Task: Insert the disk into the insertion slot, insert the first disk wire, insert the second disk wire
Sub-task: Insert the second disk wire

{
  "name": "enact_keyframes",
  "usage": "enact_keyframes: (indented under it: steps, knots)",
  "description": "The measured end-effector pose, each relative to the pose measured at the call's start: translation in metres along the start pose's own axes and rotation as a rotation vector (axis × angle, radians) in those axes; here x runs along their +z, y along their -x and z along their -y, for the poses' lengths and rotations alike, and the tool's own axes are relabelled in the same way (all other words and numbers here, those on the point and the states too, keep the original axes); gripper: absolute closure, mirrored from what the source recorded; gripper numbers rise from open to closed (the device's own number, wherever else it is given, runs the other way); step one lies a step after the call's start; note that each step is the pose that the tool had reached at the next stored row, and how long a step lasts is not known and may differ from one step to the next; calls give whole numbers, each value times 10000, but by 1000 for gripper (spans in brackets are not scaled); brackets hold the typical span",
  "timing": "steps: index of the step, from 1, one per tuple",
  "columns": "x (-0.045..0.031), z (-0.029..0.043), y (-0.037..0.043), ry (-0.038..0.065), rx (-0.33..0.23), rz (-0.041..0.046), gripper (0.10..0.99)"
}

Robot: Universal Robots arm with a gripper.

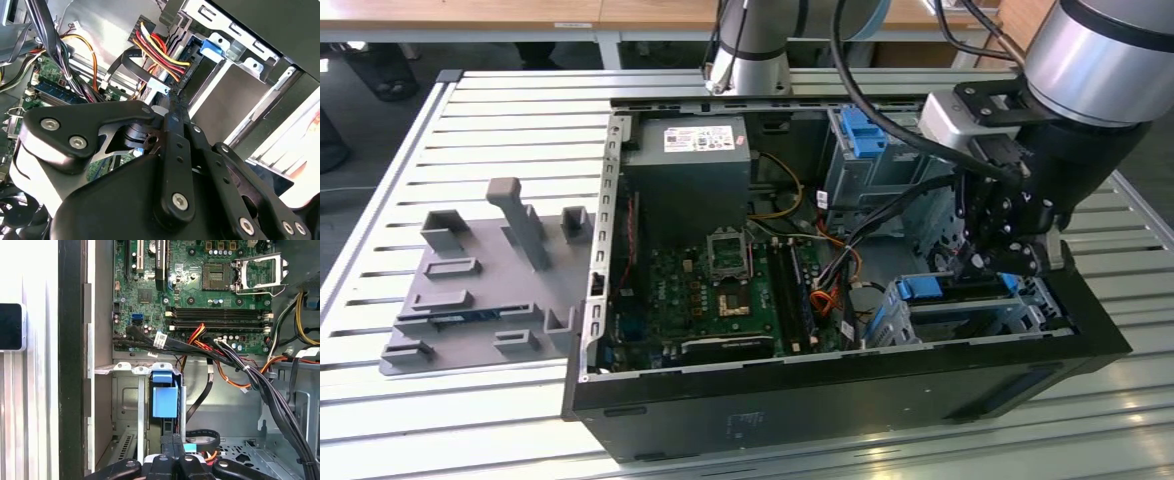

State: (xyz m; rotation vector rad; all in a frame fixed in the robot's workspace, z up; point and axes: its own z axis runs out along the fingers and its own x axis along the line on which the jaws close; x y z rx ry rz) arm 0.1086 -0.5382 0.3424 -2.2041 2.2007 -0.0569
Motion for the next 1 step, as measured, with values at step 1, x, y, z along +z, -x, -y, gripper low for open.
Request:
enact_keyframes:
  steps: [1]
  knots:
    - [-2, 0, 0, 0, 0, -1, 980]
